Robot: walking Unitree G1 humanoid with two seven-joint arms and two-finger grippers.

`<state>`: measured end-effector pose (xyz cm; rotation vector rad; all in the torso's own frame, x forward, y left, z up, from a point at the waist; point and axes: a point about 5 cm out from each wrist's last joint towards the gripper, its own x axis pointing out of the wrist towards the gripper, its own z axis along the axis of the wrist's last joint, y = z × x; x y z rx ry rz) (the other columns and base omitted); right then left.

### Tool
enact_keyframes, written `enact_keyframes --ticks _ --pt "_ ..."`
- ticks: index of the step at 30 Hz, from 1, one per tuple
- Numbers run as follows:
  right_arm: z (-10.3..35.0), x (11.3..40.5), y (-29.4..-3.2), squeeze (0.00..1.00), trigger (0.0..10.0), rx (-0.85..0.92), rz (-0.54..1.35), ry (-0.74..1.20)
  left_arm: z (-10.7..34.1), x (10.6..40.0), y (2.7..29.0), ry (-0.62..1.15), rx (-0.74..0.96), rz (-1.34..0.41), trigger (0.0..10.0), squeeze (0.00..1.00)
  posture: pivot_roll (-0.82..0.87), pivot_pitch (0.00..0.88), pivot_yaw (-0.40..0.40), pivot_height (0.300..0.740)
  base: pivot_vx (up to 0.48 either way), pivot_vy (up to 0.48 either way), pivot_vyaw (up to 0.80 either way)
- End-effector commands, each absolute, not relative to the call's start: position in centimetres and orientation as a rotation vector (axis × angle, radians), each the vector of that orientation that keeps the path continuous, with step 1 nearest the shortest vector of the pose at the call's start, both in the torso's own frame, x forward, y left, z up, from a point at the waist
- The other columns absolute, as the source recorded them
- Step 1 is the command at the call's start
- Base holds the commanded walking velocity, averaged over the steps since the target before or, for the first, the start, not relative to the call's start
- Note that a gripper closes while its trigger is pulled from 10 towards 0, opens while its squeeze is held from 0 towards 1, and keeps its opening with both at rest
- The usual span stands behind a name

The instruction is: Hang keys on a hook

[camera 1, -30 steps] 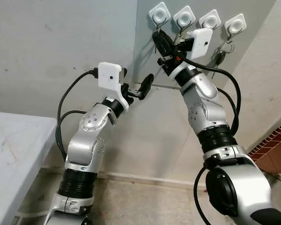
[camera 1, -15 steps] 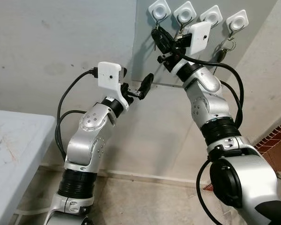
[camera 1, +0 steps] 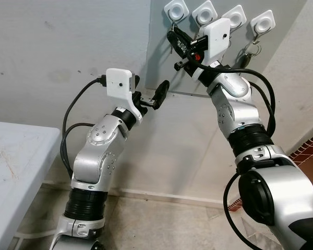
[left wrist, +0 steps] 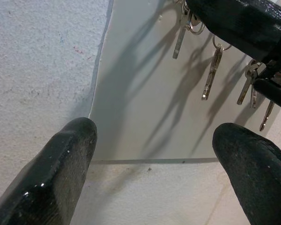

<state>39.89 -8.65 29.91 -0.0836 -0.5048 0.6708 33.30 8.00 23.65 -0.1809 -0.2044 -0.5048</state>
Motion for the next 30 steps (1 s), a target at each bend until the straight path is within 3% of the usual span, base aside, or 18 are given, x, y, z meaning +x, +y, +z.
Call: enact_keyframes --ticks 1,23,30 --pt "31.13 39.86 -8.74 0.00 10.0 -0.123 0.670 -0.542 24.07 33.12 7.87 -0.215 -0.187 -0.508 10.0 0.00 0.06 0.089 -0.083 0.740 0.000 0.000 0.00" --pt "30.32 39.49 -8.33 0.00 10.0 -0.137 0.715 -0.545 24.26 33.32 7.93 -0.214 -0.202 -0.503 10.0 0.00 0.07 0.086 -0.082 0.740 0.000 0.000 0.00" --pt "30.22 39.53 -8.39 0.00 10.0 -0.224 0.723 -0.528 24.42 33.42 7.97 -0.218 -0.204 -0.502 10.0 0.00 0.06 0.084 -0.081 0.740 0.000 0.000 0.00"
